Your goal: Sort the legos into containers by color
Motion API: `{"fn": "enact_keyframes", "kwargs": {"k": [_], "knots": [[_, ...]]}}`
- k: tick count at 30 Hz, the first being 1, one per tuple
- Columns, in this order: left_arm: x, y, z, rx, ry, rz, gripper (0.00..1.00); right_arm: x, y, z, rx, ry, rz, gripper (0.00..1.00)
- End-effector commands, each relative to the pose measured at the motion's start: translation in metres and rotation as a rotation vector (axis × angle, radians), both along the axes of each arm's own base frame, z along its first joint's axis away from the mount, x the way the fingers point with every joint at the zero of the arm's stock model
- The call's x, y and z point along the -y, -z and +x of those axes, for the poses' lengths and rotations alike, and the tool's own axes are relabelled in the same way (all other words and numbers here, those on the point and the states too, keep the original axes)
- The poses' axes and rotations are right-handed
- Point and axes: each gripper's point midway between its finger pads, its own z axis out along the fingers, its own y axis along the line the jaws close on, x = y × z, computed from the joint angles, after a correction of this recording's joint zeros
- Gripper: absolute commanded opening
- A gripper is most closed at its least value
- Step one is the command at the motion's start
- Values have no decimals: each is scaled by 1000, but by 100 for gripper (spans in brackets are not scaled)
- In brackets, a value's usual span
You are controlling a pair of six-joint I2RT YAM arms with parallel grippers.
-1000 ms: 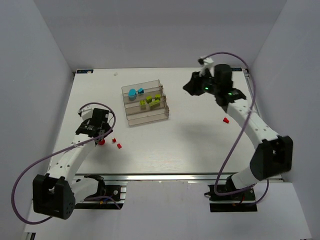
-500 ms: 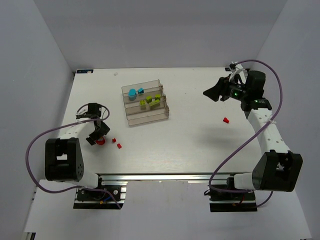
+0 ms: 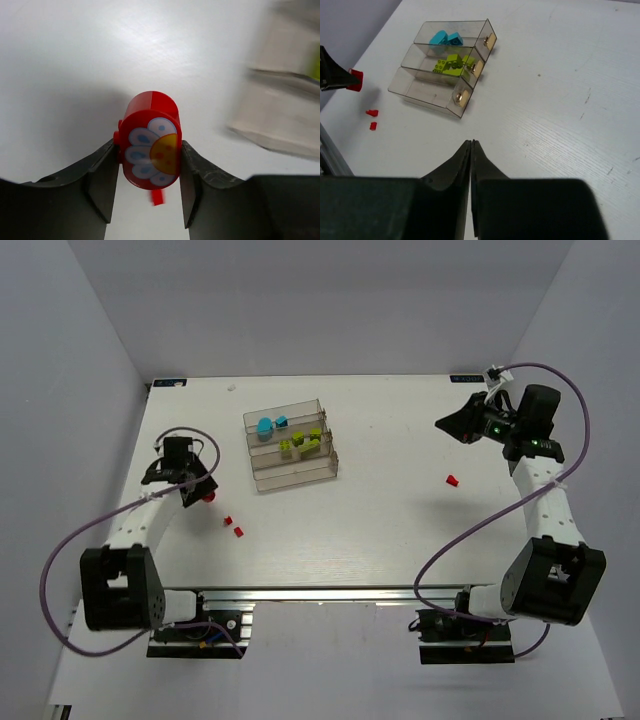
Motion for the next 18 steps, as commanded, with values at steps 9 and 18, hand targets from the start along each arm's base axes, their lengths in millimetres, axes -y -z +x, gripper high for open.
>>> {"fn": "enact_keyframes", "kwargs": {"k": [9, 18], "knots": [[155, -89, 72, 616, 1235, -168, 5, 42, 48, 22, 74, -68, -367, 0], [194, -66, 105, 516, 1409, -24, 22, 54, 60, 25, 116, -48, -427, 17]]}}
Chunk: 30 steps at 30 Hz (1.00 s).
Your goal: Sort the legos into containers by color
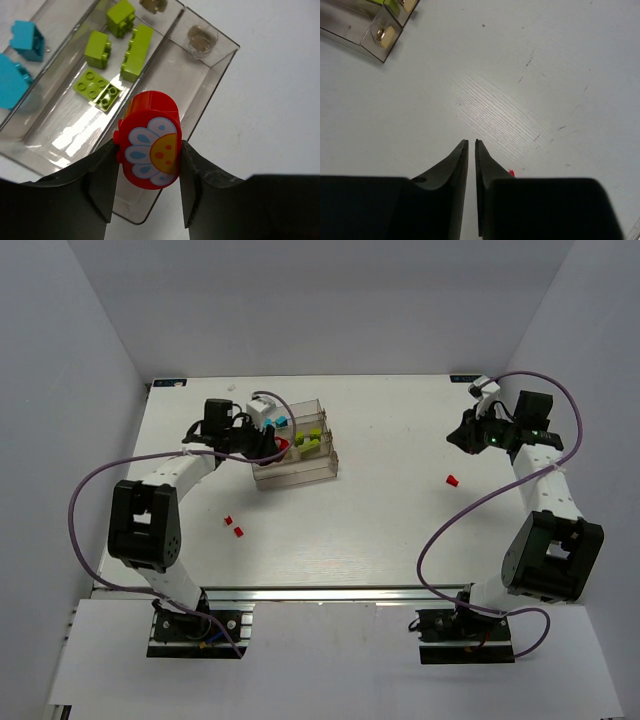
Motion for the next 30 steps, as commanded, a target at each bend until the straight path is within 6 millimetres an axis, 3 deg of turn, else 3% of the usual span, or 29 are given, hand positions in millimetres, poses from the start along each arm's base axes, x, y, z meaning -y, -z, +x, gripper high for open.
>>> {"fn": "enact_keyframes", "kwargs": {"k": [1, 7, 9, 16, 17, 19, 20, 21, 22, 24, 25, 26, 27, 28, 29, 30], "knots": [[19, -4, 1, 59, 90, 67, 25, 9, -10, 8, 50, -2, -30, 19], [22, 16, 4, 39, 65, 185, 61, 20, -3, 11, 33, 32, -23, 35], [24, 16, 8, 37, 50, 193, 63, 22, 0, 11, 21, 41, -20, 50], [14, -12, 35, 100, -82, 208, 67, 33, 14, 15, -31, 82, 5, 53], [14, -23, 35, 105, -114, 183, 65, 36, 15, 17, -38, 95, 7, 50], [15, -36, 33, 109, -142, 150, 48, 45, 25, 23, -75, 126, -18, 41], [16, -41, 29, 107, -148, 125, 13, 49, 30, 25, -98, 141, -36, 34], [9, -60, 26, 103, -227, 63, 0, 57, 41, 21, -153, 169, -64, 20], [4, -68, 23, 93, -293, 35, 0, 59, 55, 23, -202, 167, -83, 15], [-18, -66, 15, 9, -504, -2, 0, 72, 63, 25, -249, 208, -152, 10], [-34, -78, 10, 3, -613, -25, 0, 74, 71, 26, -279, 210, -166, 15], [-46, -68, -5, -102, -725, -40, 0, 78, 76, 25, -285, 198, -201, 32], [-64, -68, -9, -101, -826, -8, 9, 80, 84, 21, -306, 196, -251, 39], [-70, -76, -19, -96, -856, -18, 26, 82, 92, 19, -321, 191, -279, 45], [-79, -74, -30, -122, -905, -26, 47, 83, 100, 15, -336, 182, -305, 51], [-84, -61, -43, -141, -927, -14, 78, 85, 106, 14, -336, 161, -352, 58]]}}
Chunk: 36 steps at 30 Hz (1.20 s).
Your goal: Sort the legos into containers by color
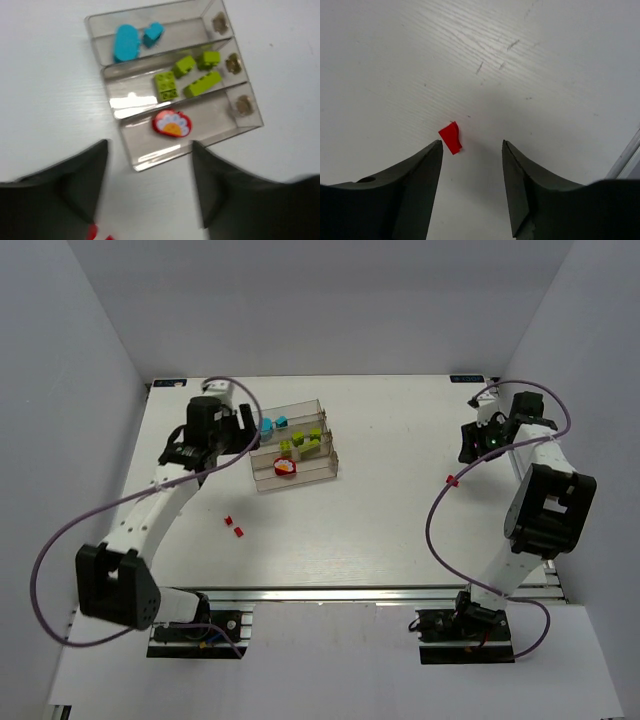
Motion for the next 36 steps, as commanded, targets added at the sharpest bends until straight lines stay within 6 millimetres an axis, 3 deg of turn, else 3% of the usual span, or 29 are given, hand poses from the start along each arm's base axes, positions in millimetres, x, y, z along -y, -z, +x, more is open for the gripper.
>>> {"fn": "enact_keyframes", "kwargs": {"k": [1, 2, 3, 5, 10, 16, 21, 24, 25, 28, 31, 32, 34, 36], "knots": [[-40, 1, -45, -45, -271, -72, 89, 8, 19, -13, -66, -68, -152, 60], [-45, -2, -50, -21, -293, -87, 97, 6, 27, -16, -85, -85, -165, 61], [-51, 8, -59, -30, -310, -76, 98, 8, 36, -18, -106, -100, -185, 62], [-57, 6, -74, -19, -325, -72, 98, 2, 45, -19, -127, -133, -207, 64], [-77, 42, -96, -49, -383, -11, 98, -6, 67, -26, -183, -195, -253, 64], [-81, 43, -100, -38, -390, 3, 98, -11, 84, -36, -231, -244, -296, 62], [-79, 46, -103, -50, -384, -6, 98, -8, 95, -39, -258, -249, -328, 49], [-85, 46, -104, -52, -435, -12, 98, -7, 99, -40, -267, -255, -337, 30], [-89, 47, -105, -62, -467, -11, 98, -7, 98, -39, -262, -257, -338, 19], [-94, 52, -107, -90, -519, -13, 98, -11, 94, -37, -240, -267, -324, 6], [-99, 59, -109, -123, -573, -7, 98, -25, 83, -36, -212, -300, -273, 0], [-100, 61, -108, -131, -586, -8, 98, -32, 71, -36, -198, -315, -244, 0], [-103, 66, -110, -157, -631, -6, 98, -62, 52, -35, -149, -384, -168, 0], [-110, 77, -113, -207, -685, 27, 98, -108, 19, -36, -63, -502, -45, 0]]}}
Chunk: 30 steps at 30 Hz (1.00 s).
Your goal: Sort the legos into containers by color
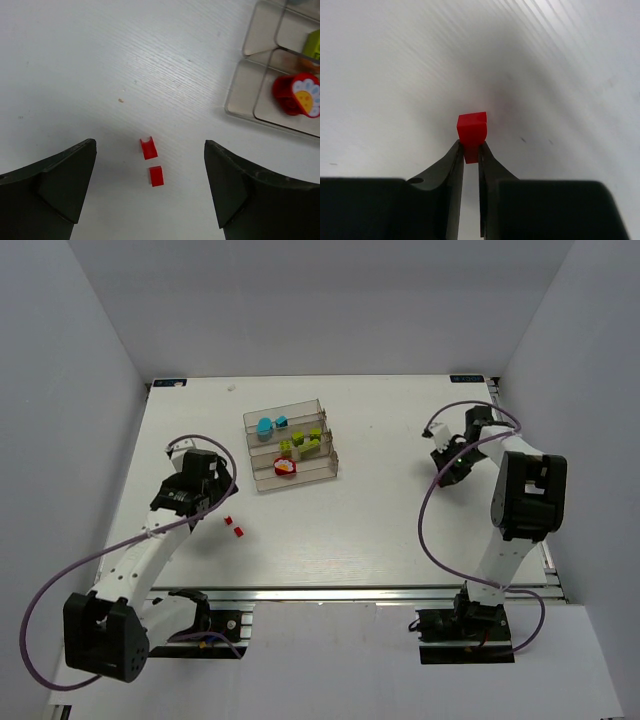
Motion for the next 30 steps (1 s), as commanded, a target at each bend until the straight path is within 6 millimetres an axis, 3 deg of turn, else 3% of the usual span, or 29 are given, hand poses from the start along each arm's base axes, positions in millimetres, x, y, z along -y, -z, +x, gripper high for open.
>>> {"fn": "enact_keyframes", "kwargs": {"k": [1, 2, 4, 5, 7, 8, 10, 12, 13, 15, 16, 20, 26, 29, 30], "knots": [[-14, 1, -2, -43, -140, 9, 98, -98, -73, 2, 127, -244, 249, 0], [-14, 10, -2, -83, -151, 18, 98, -125, -84, -4, 143, -320, 272, 0], [-10, 15, -1, -118, -152, 2, 98, -156, -102, -4, 188, -406, 299, 0], [-8, 22, -2, -150, -148, 0, 98, -195, -107, -15, 205, -510, 312, 0], [-7, 27, -3, -178, -159, -4, 98, -222, -121, -4, 268, -558, 314, 0], [-9, 31, -6, -205, -161, 7, 98, -252, -125, -14, 281, -627, 324, 0], [-8, 32, -6, -214, -152, 11, 98, -280, -145, -3, 342, -650, 333, 0], [-7, 34, -8, -226, -135, 15, 97, -310, -140, 1, 338, -679, 327, 0], [-6, 37, -9, -236, -129, 13, 97, -321, -157, 13, 392, -681, 319, 0], [-4, 40, -12, -252, -111, 7, 96, -346, -144, 15, 375, -688, 309, 0], [-3, 42, -13, -264, -105, 3, 95, -353, -143, 30, 414, -667, 283, 0], [6, 48, -18, -280, -58, -18, 92, -376, -130, 43, 453, -631, 229, 1], [18, 49, -19, -278, 6, -53, 91, -382, -103, 56, 452, -618, 150, 8], [23, 50, -18, -284, 25, -74, 91, -383, -94, 53, 443, -630, 124, 22], [26, 51, -19, -291, 36, -84, 91, -382, -91, 52, 440, -632, 113, 33]]}}
